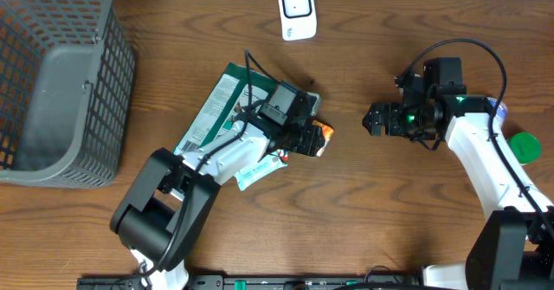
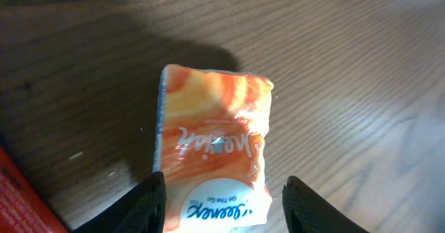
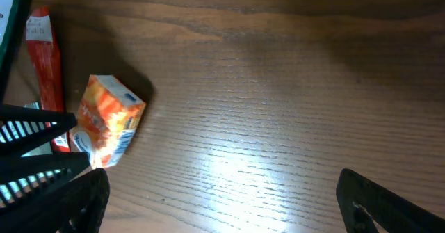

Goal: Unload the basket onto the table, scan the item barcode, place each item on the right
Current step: 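Grasp the orange tissue packet with the left gripper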

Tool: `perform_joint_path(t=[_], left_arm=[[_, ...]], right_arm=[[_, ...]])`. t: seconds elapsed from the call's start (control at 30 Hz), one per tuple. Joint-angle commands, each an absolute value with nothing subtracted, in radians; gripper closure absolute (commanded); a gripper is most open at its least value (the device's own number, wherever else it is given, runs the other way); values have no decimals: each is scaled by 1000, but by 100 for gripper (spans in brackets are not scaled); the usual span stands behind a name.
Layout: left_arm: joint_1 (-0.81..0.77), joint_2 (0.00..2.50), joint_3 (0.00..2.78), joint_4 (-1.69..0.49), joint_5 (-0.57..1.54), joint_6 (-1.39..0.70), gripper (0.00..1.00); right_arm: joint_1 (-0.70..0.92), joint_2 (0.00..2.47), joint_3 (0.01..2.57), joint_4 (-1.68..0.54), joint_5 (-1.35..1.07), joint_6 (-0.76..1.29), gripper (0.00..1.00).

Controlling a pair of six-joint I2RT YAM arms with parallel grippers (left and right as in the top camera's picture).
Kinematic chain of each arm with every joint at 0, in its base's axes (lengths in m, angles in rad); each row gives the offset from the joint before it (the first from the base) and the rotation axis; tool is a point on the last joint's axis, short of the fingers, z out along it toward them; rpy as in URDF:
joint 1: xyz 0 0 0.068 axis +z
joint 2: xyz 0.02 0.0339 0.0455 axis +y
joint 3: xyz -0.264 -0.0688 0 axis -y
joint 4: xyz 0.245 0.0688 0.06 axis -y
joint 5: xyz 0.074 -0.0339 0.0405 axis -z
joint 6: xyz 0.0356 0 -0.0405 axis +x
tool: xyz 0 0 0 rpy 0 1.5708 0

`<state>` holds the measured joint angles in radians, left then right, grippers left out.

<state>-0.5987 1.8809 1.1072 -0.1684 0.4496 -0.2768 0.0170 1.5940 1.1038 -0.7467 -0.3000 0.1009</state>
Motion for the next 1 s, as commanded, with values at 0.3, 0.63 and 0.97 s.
perform_joint_path(t=[0.3, 0.63, 0.97], left_arm=[[-566, 1851, 1134, -157, 403, -240, 45], [-564, 1955, 1134, -102, 491, -211, 45], [-564, 1998, 1134, -156, 633, -211, 65]], right_arm=[[15, 1590, 1095, -748, -311, 88, 1], [15, 1590, 1095, -747, -311, 88, 1], [15, 1590, 1095, -747, -311, 88, 1]])
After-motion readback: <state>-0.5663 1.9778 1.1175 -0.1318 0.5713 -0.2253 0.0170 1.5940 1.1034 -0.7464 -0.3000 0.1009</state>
